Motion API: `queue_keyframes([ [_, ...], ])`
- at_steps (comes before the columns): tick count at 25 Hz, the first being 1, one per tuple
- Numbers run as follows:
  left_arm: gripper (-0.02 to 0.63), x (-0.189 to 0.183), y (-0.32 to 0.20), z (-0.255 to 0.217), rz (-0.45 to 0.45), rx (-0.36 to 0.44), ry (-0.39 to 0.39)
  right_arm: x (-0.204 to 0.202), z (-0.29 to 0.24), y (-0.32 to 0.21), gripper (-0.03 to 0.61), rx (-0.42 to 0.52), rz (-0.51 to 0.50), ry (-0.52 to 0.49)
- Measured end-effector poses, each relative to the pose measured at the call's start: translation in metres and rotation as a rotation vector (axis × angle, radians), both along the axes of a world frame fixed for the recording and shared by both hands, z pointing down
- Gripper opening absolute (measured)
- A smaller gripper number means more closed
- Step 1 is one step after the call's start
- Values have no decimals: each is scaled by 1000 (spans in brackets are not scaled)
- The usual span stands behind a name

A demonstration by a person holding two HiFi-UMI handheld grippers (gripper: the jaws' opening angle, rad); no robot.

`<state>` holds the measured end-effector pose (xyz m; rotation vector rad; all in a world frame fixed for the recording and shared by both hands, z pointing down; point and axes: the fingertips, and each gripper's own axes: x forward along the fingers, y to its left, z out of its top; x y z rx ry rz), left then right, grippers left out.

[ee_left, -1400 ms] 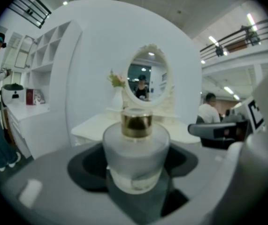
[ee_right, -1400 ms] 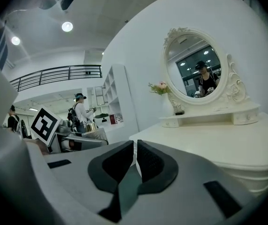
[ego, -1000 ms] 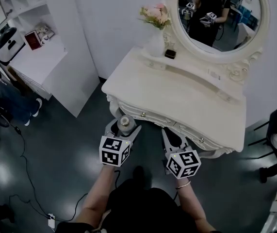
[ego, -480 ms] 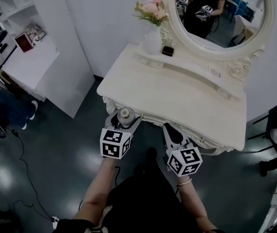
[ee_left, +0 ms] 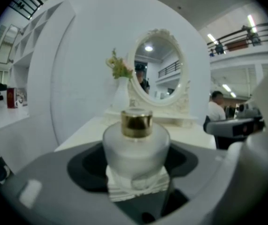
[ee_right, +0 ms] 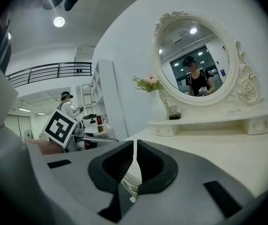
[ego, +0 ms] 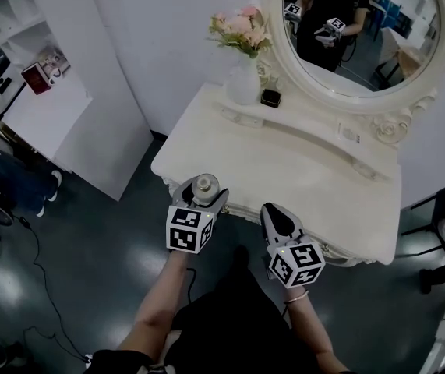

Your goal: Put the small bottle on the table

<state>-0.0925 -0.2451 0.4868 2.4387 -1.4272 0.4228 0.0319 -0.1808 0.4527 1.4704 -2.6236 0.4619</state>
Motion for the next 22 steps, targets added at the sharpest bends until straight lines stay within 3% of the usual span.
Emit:
queue_keyframes([
  [10,337,9,-73,18,-40,-30,12,8,10,-56,6,-37,-26,0],
  [22,337,23,-148,40,-72,-28,-35,29,25,-96,6,-80,-32,-5],
])
